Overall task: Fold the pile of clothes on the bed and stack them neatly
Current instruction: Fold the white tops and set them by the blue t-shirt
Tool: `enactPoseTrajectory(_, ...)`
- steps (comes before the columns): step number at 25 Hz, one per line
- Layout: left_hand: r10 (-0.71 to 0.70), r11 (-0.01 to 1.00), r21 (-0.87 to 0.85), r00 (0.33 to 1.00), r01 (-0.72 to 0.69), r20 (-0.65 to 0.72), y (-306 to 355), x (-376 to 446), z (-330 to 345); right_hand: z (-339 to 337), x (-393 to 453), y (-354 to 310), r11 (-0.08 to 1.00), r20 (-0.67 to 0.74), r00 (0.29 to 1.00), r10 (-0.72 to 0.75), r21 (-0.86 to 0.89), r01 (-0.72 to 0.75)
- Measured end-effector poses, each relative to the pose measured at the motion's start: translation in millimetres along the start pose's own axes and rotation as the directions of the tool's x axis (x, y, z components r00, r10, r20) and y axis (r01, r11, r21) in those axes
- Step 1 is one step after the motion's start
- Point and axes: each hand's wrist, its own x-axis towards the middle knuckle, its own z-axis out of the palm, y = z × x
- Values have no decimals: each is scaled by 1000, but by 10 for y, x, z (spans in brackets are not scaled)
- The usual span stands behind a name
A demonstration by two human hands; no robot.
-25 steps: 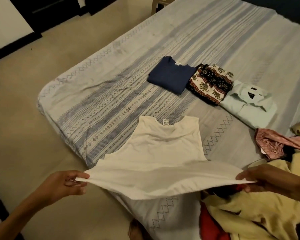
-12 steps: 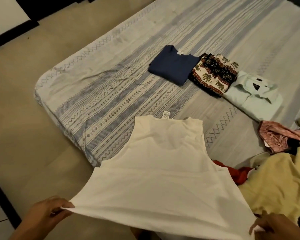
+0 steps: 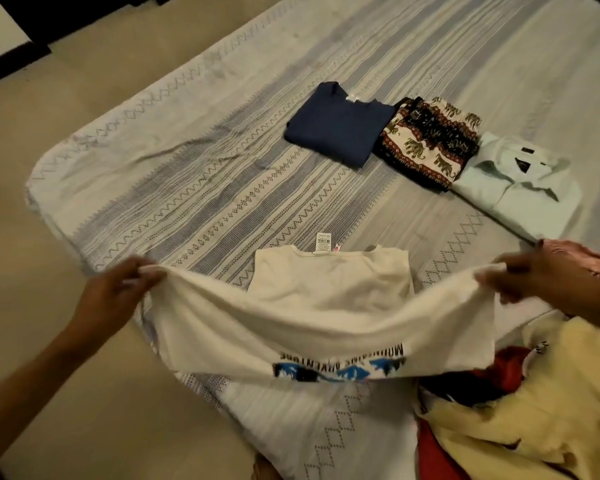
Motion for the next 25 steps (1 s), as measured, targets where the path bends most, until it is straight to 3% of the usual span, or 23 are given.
enactPoseTrajectory(2,-44,991,-132,994,30,-102,-76,471,270,37,524,59,987,-108,993,54,155,-37)
enactPoseTrajectory(4,-225,959,-195,970,204,-89,-281,683,539,232,929,425,995,-184,978,101,21,-99)
enactPoseTrajectory(5,-234,970,-90,967,225,-103,-427,641,654,475,1040,643,988,-196,977,86,-107,-109)
enactPoseTrajectory(7,11,968,250,1000,-4,-24,-682,316,896,1010,798,897,905,-124,990,-65,-426,6)
enactPoseTrajectory(8,150,914,360,981,-185,123,-758,40,1011,1293,568,1054,798,-62,976,-211,-588,135)
enactPoseTrajectory(10,269,757,461,864,-463,426,-964,-427,1253,1706,379,1352,551,152,884,-441,-732,401)
enactPoseTrajectory(11,288,696,480,821,-533,494,-1070,-569,1380,1859,396,1466,483,204,873,-444,-766,424)
enactPoseTrajectory(12,281,662,511,814,-548,508,-1182,-656,1487,1954,429,1504,462,211,905,-369,-803,375)
enactPoseTrajectory(16,289,556,661,863,-504,415,-1226,-671,1739,2171,672,1312,411,145,969,-201,-885,218)
enactPoseTrajectory(19,225,539,669,853,-512,471,-1016,-613,1746,2176,727,1169,279,149,921,-361,-925,259)
enactPoseTrajectory(21,237,531,670,850,-519,471,-920,-523,1661,2111,769,1158,252,185,887,-422,-917,311)
enactPoseTrajectory(23,225,596,655,880,-464,419,-890,-441,1502,1984,775,1217,266,200,846,-494,-892,366)
enactPoseTrajectory(25,229,720,584,923,-375,310,-859,-401,1276,1796,730,1263,366,167,836,-523,-842,397)
